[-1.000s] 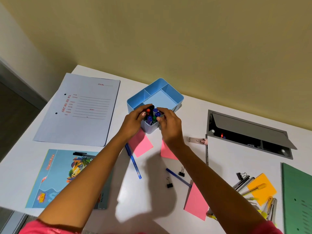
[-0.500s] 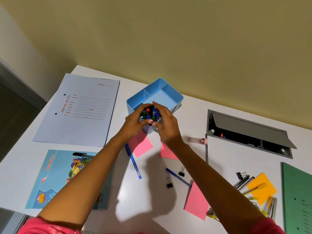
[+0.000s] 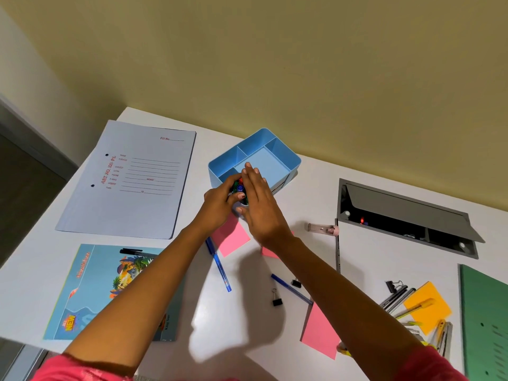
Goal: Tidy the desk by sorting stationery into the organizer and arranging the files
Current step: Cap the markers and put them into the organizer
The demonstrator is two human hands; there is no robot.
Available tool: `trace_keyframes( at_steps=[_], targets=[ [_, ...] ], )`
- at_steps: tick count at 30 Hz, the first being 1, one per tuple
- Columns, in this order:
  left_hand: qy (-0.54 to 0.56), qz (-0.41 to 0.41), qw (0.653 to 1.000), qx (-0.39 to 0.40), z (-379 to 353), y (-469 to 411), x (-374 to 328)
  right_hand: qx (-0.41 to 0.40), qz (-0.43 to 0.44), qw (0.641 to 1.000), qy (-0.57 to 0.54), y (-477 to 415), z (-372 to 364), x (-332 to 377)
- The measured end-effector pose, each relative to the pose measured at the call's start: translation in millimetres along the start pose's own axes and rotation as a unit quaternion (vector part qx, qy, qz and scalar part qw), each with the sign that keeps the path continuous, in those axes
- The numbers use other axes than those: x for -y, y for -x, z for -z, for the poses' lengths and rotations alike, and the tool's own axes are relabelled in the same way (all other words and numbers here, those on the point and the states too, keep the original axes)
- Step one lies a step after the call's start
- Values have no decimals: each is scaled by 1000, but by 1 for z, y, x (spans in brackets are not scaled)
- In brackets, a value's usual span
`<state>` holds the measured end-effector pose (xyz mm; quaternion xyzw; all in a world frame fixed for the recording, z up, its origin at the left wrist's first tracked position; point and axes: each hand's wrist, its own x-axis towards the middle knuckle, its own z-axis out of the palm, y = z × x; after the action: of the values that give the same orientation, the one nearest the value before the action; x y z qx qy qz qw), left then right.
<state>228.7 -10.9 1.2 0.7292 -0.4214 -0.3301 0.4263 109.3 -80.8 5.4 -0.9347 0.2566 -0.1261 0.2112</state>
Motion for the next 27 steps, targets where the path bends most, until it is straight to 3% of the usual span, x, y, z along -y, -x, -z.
trace_keyframes(
  at_steps=[7,11,13,15,23,27],
  targets=[
    [8,-25,1000,3,3,5,-7,-3,-14,1000,-11,5,4,1],
    [47,-29,986,-159,4,30,-8,-113,-19,992,-61,38,9,1],
    [61,36,966,-247,1,52,-7,-183,-66,979,-67,65,0,-6],
    [42,111,949,-292,-4,76,-1,-190,-139,970,-68,93,-9,-10],
    [-21,267,943,-195,-42,134,46,-140,-224,960,-94,184,-31,-5],
    [-78,284,940,-175,-51,136,47,-147,-250,953,-87,209,-33,-8]
  ],
)
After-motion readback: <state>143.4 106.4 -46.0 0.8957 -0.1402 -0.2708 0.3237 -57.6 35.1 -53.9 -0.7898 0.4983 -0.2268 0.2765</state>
